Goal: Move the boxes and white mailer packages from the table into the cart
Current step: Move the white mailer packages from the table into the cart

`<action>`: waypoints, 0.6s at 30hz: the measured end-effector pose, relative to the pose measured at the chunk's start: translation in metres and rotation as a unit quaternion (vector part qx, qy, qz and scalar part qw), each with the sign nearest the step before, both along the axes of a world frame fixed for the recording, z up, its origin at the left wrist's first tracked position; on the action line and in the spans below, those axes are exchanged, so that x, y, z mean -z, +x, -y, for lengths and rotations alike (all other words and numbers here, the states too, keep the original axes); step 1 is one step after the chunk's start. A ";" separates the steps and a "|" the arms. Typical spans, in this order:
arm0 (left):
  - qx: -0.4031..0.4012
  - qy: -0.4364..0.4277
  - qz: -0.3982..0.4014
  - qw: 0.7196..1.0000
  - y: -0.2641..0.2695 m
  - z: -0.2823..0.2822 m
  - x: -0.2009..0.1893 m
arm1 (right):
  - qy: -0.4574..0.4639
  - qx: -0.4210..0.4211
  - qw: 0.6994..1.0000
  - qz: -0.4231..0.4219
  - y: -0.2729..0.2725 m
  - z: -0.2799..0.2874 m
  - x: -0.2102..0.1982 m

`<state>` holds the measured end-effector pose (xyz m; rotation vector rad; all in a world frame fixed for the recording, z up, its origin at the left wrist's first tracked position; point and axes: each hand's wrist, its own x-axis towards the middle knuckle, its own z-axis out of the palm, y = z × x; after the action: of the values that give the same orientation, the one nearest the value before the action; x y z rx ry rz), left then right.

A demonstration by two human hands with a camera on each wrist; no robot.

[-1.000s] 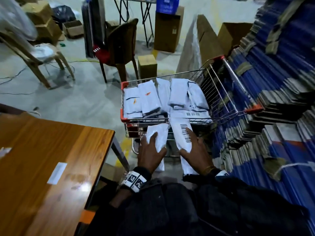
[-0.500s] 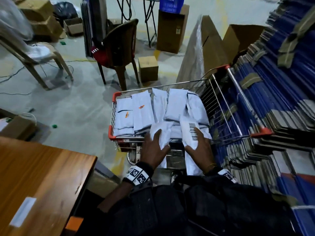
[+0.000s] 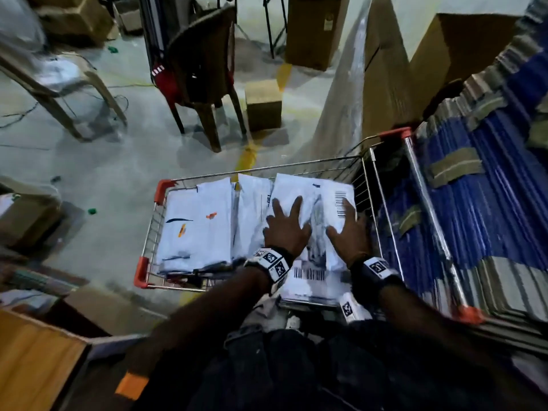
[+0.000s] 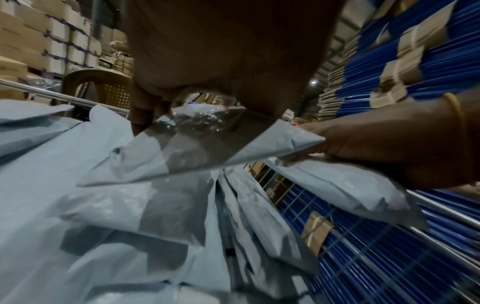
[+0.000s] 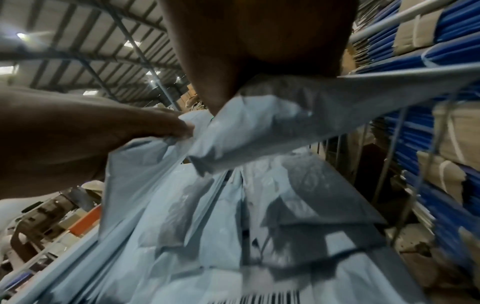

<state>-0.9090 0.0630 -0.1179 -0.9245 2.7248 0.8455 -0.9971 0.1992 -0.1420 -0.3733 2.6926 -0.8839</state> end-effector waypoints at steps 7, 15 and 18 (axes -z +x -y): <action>-0.040 0.020 0.058 0.997 -0.046 0.008 0.027 | 0.099 -0.119 0.988 0.007 -0.056 0.017 0.036; -0.080 0.073 0.105 0.989 -0.045 0.001 0.057 | 0.102 -0.173 0.980 -0.008 -0.079 0.017 0.056; -0.092 0.059 0.128 0.986 -0.064 -0.015 0.060 | 0.127 -0.200 0.971 -0.003 -0.092 0.024 0.060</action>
<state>-0.9730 0.0776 -0.1777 -1.1816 2.3745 0.8423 -1.0886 0.1747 -0.2021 -0.8204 2.5537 -0.4175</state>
